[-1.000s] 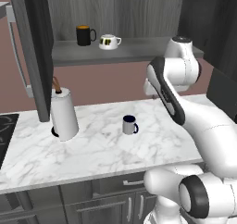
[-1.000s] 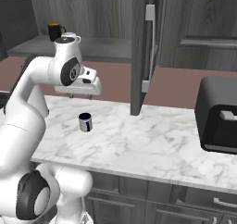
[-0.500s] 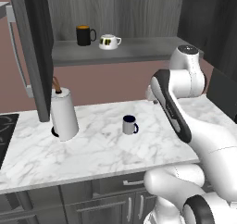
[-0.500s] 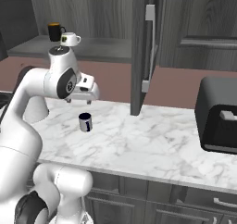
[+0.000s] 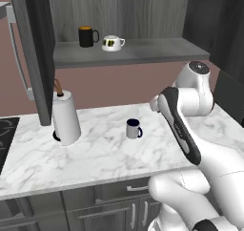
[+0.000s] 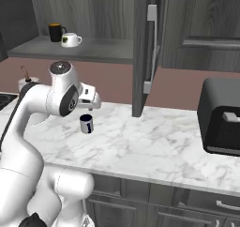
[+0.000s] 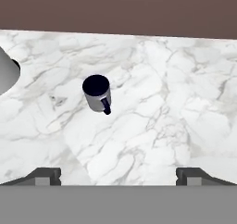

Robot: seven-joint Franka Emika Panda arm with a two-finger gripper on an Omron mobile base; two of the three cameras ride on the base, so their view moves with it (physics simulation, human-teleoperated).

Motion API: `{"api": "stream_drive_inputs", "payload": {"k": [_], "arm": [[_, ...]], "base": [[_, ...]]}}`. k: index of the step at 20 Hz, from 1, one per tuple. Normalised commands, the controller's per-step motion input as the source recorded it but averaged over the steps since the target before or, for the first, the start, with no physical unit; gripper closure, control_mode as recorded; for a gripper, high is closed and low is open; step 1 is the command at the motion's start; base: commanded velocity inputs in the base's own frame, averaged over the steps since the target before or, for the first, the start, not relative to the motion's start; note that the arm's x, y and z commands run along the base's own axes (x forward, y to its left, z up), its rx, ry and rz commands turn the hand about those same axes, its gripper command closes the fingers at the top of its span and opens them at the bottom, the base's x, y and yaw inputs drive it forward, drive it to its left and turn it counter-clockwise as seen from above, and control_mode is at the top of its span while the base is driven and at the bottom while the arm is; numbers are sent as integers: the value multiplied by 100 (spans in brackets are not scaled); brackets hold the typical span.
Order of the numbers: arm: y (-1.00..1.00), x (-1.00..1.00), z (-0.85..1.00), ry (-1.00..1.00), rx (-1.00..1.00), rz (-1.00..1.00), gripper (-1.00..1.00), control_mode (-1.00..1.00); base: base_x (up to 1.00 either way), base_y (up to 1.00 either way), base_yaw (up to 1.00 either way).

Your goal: Pick the mug on the counter and place it in the cabinet with the handle facing the right, like the mugs already inside.

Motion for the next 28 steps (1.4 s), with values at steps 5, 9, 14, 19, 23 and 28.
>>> {"api": "stream_drive_inputs", "payload": {"k": [5, 9, 14, 19, 23, 28], "arm": [[0, 0, -24, -3, 13, 14, -100, -100], [0, 0, -23, 0, 8, 13, -100, -100], [0, 0, -31, 0, 1, 9, -100, -100], [0, 1, -41, 0, 0, 5, -100, -100], [0, 8, -45, 0, 0, 4, -100, -100], [0, 19, -45, -2, 0, 3, -100, -100]], "base": [[0, 0, 0], [0, 0, 0], [0, 0, 0], [0, 0, 0], [0, 0, 0], [0, 0, 0]]}}
